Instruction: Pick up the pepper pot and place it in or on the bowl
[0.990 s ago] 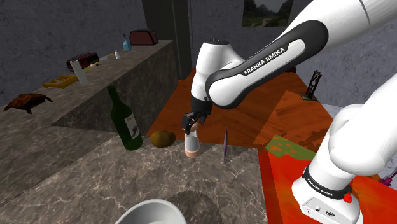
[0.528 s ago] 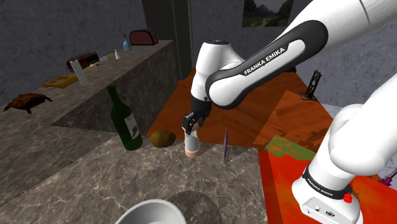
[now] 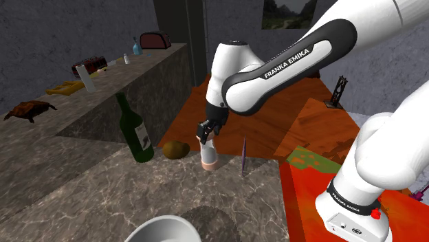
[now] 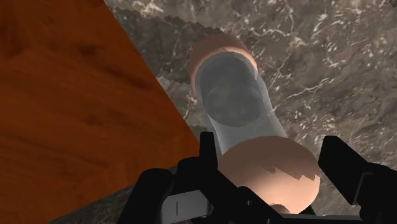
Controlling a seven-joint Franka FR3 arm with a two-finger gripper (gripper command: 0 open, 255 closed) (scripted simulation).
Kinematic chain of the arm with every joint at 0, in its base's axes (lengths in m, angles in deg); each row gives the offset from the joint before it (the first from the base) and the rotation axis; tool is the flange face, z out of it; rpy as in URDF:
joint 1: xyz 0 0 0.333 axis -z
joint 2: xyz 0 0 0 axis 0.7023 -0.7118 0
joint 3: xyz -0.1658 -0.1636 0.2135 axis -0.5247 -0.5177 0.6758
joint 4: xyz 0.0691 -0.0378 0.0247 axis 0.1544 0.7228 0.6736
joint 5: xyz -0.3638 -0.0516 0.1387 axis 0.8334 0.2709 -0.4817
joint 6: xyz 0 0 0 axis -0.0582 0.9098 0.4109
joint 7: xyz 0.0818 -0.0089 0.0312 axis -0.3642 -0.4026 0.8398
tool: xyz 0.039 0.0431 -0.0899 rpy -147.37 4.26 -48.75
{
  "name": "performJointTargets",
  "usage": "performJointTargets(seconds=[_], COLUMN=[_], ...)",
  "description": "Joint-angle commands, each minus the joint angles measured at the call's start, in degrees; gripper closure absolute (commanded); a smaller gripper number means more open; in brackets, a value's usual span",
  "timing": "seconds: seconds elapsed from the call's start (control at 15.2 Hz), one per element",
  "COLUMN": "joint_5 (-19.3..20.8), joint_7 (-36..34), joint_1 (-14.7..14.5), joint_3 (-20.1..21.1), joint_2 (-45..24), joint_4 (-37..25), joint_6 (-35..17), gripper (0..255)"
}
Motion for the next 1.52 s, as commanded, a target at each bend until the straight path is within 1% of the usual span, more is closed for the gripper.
performJointTargets(seconds=[0.0, 0.73, 1.45], joint_5=[-0.1, 0.2, 0.9], joint_7=[0.0, -0.2, -0.8], joint_1=[0.0, 0.1, 0.4], joint_3=[-0.2, -1.4, -2.4], joint_2=[1.0, 5.3, 7.7], joint_4=[-0.6, -5.8, -12.4], joint_6=[1.6, 11.0, 20.0], gripper=[255, 255, 255])
